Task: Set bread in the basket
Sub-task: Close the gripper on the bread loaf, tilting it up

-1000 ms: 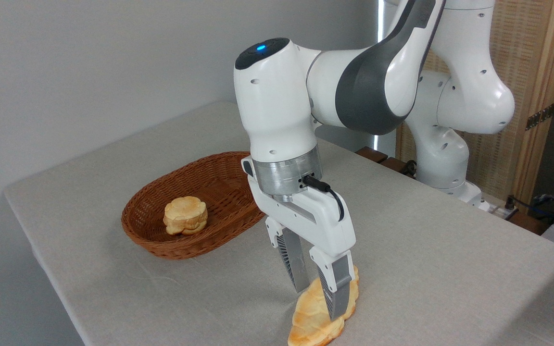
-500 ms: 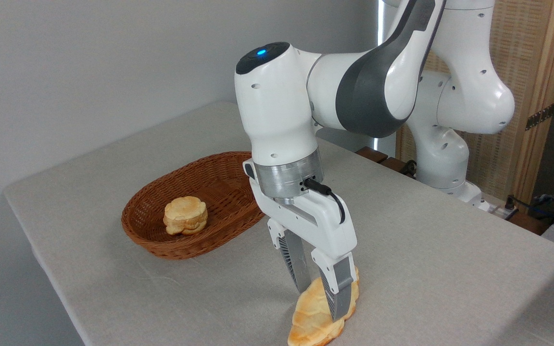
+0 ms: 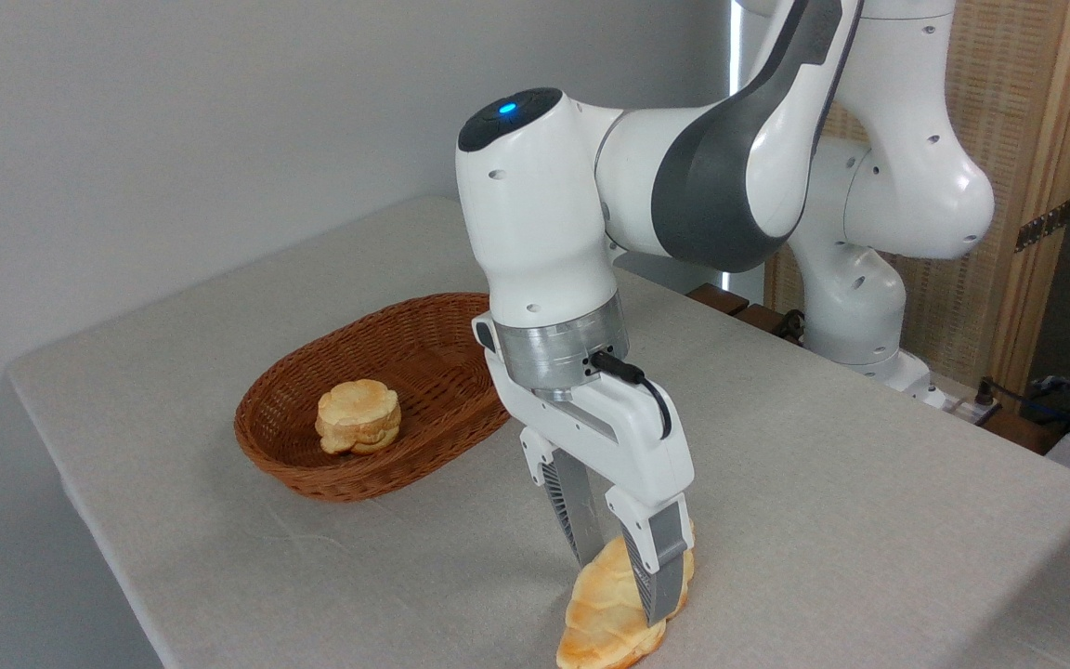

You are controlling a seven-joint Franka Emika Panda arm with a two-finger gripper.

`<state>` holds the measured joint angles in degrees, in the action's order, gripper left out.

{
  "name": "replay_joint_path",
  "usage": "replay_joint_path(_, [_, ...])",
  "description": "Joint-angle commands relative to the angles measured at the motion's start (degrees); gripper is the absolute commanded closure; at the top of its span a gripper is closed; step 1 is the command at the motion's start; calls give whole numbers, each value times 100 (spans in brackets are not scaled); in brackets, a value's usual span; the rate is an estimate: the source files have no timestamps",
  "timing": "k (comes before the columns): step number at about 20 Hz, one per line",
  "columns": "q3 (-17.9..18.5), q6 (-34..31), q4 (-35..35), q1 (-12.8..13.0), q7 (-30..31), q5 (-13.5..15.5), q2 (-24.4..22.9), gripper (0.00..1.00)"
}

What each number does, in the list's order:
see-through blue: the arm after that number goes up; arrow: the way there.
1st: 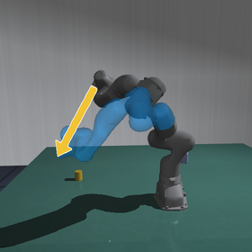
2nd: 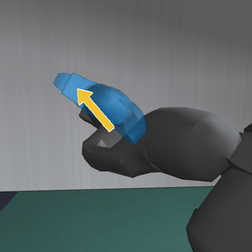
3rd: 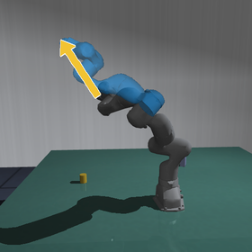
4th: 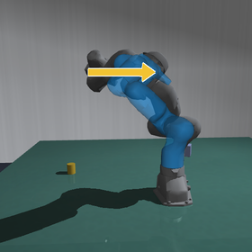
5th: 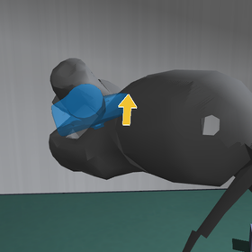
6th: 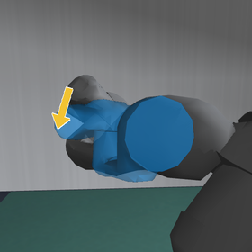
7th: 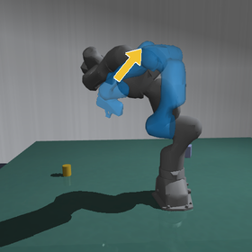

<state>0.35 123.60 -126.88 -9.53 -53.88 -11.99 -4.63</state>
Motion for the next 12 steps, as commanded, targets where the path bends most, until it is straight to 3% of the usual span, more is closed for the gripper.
replay_joint_path(1, [44,112,-91,4,18,-347,23,0])
replay_joint_path(12, [35,147,-311,12,9,-365,67,0])
